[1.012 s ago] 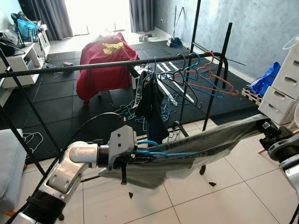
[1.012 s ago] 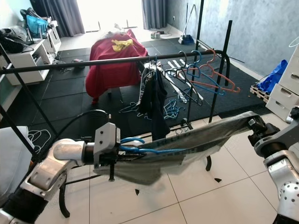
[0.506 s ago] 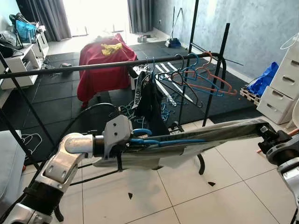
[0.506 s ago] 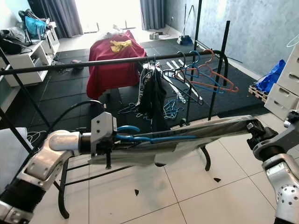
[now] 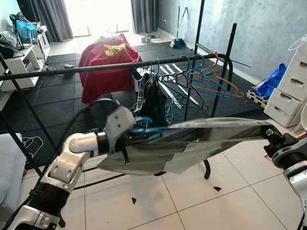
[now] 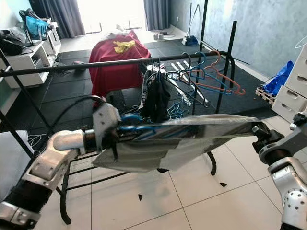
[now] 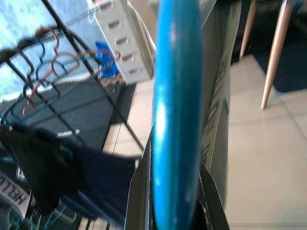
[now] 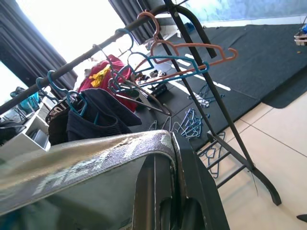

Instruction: Hang hanger

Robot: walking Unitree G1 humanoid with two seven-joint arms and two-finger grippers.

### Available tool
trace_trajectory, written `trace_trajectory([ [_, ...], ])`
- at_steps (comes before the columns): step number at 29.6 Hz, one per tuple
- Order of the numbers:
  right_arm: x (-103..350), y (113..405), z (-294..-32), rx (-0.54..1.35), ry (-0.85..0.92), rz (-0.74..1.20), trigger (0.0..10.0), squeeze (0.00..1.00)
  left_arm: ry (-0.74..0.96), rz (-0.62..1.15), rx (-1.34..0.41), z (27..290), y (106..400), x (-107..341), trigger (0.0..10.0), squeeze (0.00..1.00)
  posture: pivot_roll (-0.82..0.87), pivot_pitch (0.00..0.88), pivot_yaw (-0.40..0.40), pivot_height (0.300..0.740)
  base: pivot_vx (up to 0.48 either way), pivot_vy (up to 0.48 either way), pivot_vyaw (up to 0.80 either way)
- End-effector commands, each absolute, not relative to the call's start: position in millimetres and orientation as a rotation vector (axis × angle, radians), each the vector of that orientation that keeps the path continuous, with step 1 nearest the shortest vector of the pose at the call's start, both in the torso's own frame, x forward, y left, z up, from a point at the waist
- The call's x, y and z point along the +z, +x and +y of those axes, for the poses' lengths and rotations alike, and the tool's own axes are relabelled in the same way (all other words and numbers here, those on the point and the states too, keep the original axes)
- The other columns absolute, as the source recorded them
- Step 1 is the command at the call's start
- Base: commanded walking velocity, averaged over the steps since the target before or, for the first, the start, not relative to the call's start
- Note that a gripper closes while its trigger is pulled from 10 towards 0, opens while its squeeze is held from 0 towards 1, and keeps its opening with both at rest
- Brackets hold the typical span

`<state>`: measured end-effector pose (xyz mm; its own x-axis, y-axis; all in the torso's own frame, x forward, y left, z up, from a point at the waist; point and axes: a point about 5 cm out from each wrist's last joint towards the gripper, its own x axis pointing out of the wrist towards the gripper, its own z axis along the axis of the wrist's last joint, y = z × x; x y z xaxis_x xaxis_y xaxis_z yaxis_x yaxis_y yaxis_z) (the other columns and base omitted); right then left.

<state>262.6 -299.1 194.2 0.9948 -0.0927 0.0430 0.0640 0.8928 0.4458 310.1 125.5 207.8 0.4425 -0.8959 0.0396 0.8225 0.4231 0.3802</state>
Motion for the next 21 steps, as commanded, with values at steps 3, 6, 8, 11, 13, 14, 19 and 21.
trace_trajectory([
  [3,190,262,-301,-0.102,0.456,-0.056,0.0,0.0,0.276,-0.306,-1.164,127,301,217,10.0,0.0,-0.1,0.0,-0.001,0.74,0.0,0.0,0.0],
  [6,190,262,-302,-0.105,0.455,-0.057,0.0,0.0,0.286,-0.307,-1.203,126,296,216,10.0,0.0,-0.1,0.002,-0.002,0.74,0.0,0.0,0.0],
  [8,191,262,-303,-0.107,0.455,-0.06,0.0,0.0,0.322,-0.284,-1.222,125,293,211,10.0,0.0,-0.1,0.003,-0.001,0.74,0.0,0.0,0.0],
  [11,192,262,-302,-0.105,0.458,-0.064,0.0,0.0,0.41,-0.226,-1.23,123,293,196,10.0,0.0,-0.1,0.004,0.0,0.74,0.0,0.0,0.0],
  [13,192,263,-301,-0.104,0.459,-0.066,0.0,0.0,0.435,-0.207,-1.234,123,292,191,10.0,0.0,-0.1,0.004,-0.001,0.74,0.0,0.0,0.0],
  [14,192,263,-300,-0.1,0.462,-0.068,0.0,0.0,0.46,-0.19,-1.23,122,293,187,10.0,0.0,-0.1,0.004,-0.001,0.74,0.0,0.0,0.0],
  [19,193,263,-299,-0.096,0.464,-0.07,0.0,0.0,0.486,-0.172,-1.209,119,294,181,10.0,0.0,-0.1,0.004,-0.001,0.74,0.0,0.0,0.0],
  [21,193,262,-300,-0.096,0.465,-0.071,0.0,0.0,0.483,-0.176,-1.197,117,295,182,10.0,0.0,-0.1,0.006,0.0,0.74,0.0,0.0,0.0],
])
